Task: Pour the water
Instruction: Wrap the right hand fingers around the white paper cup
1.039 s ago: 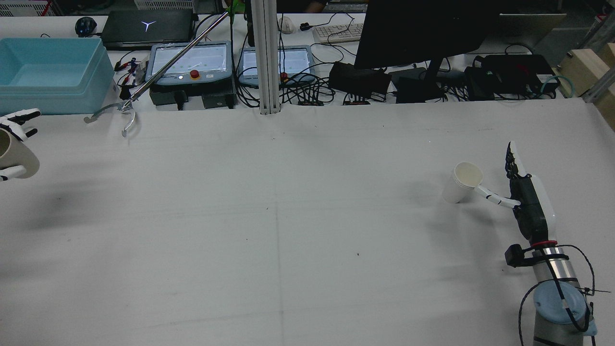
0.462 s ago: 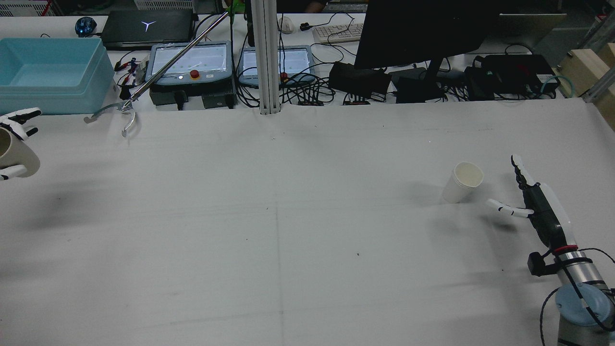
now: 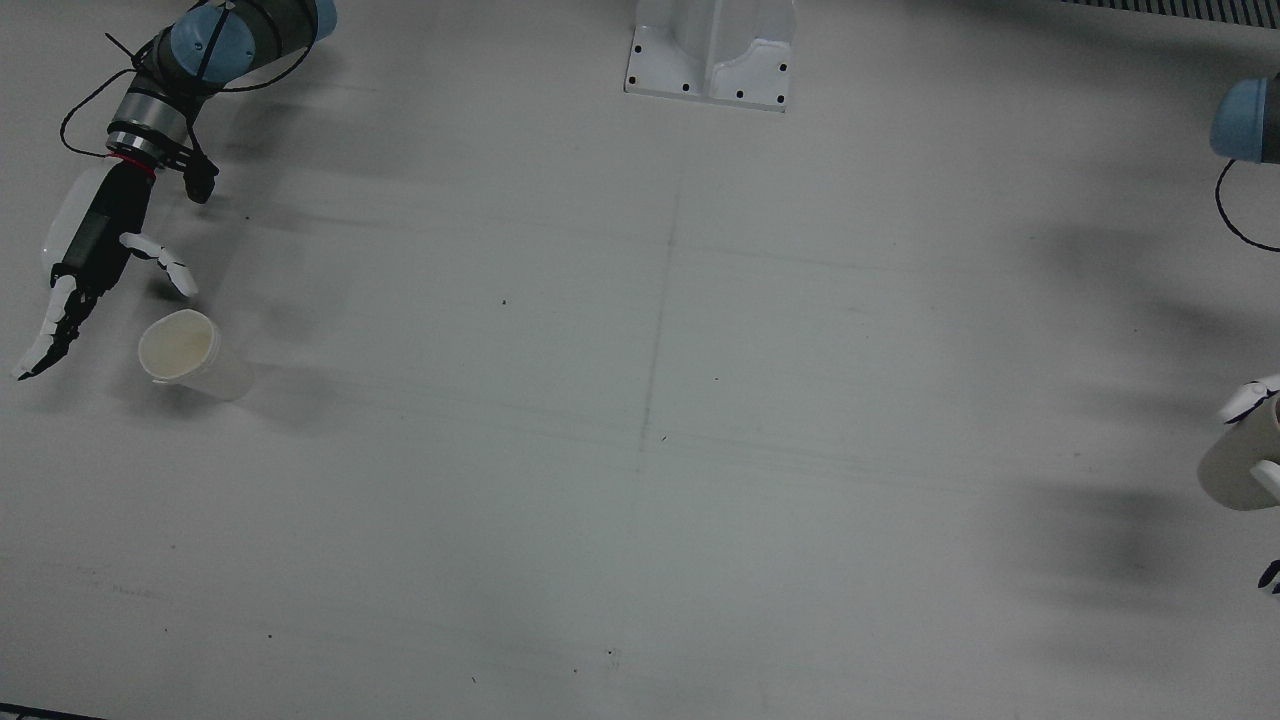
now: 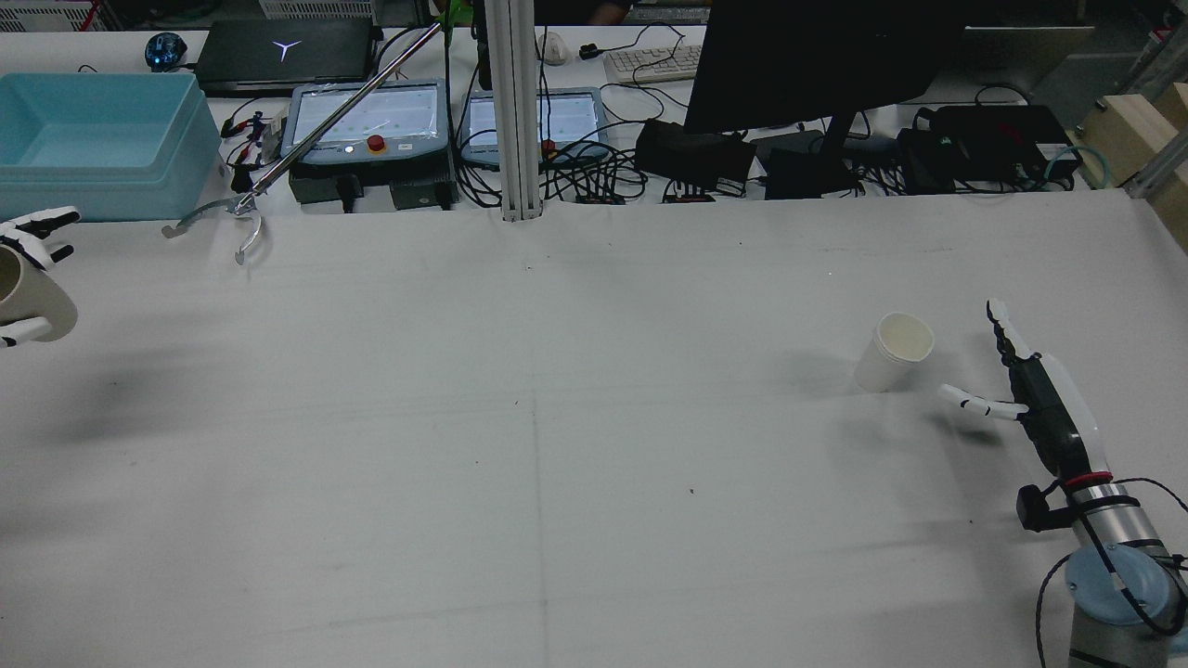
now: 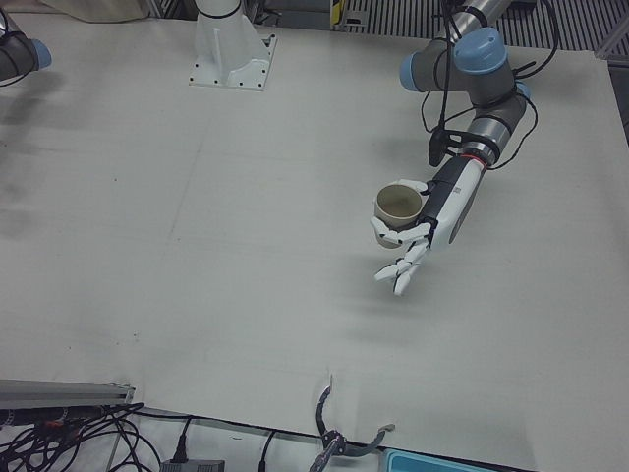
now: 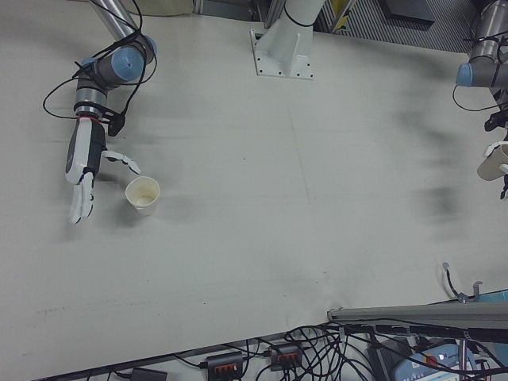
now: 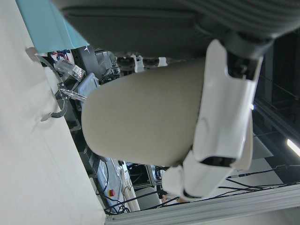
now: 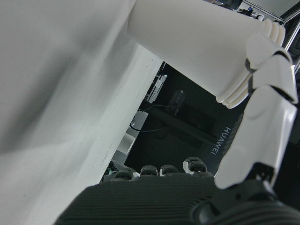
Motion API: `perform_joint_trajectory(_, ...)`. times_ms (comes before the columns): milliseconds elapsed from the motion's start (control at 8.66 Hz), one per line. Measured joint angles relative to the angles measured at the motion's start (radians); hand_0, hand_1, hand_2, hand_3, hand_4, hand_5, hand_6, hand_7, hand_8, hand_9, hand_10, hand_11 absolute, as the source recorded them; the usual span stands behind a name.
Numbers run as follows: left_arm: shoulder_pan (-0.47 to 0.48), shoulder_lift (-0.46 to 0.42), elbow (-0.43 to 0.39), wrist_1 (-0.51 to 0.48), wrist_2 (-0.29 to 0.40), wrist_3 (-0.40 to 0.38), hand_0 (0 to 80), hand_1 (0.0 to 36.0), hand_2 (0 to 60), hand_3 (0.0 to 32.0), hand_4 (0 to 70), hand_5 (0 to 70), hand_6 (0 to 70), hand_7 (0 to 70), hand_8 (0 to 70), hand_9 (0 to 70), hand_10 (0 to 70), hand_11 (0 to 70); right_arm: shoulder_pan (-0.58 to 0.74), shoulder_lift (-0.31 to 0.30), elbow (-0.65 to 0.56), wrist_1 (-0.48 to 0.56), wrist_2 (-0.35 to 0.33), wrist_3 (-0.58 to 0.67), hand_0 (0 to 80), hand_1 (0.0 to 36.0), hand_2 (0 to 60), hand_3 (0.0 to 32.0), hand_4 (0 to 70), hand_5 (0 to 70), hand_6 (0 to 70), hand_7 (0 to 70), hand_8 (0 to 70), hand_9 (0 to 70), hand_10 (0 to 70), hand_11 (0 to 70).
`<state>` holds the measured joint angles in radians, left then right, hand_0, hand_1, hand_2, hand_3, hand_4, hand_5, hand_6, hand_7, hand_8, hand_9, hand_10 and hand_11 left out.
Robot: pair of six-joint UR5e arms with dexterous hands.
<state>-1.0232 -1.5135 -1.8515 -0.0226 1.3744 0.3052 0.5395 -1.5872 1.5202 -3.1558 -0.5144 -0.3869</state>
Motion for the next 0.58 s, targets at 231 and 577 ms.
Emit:
perform_joint_trajectory(231, 0.000, 0.003, -0.004, 0.000, 0.000, 0.000, 72.6, 36.0, 60.0, 0.0, 54.9, 70.0, 11.7, 15.6, 4.0, 5.2, 7.6, 14.4, 0.001, 0.026, 0.006, -0.001, 0.000, -0.010, 47.2, 17.5, 19.6, 0.0, 3.0, 0.0, 0.0, 0.0, 0.0, 0.0, 0.0, 0.5)
perform_joint_trajectory(577, -0.004, -0.002, -0.015, 0.001, 0.022, 0.000, 74.4, 36.0, 60.0, 0.0, 55.7, 70.0, 11.8, 15.6, 3.9, 5.0, 7.4, 14.2, -0.041, 0.020, 0.037, -0.018, -0.005, -0.022, 47.7, 18.1, 18.6, 0.0, 2.4, 0.0, 0.0, 0.0, 0.0, 0.0, 0.2, 2.1)
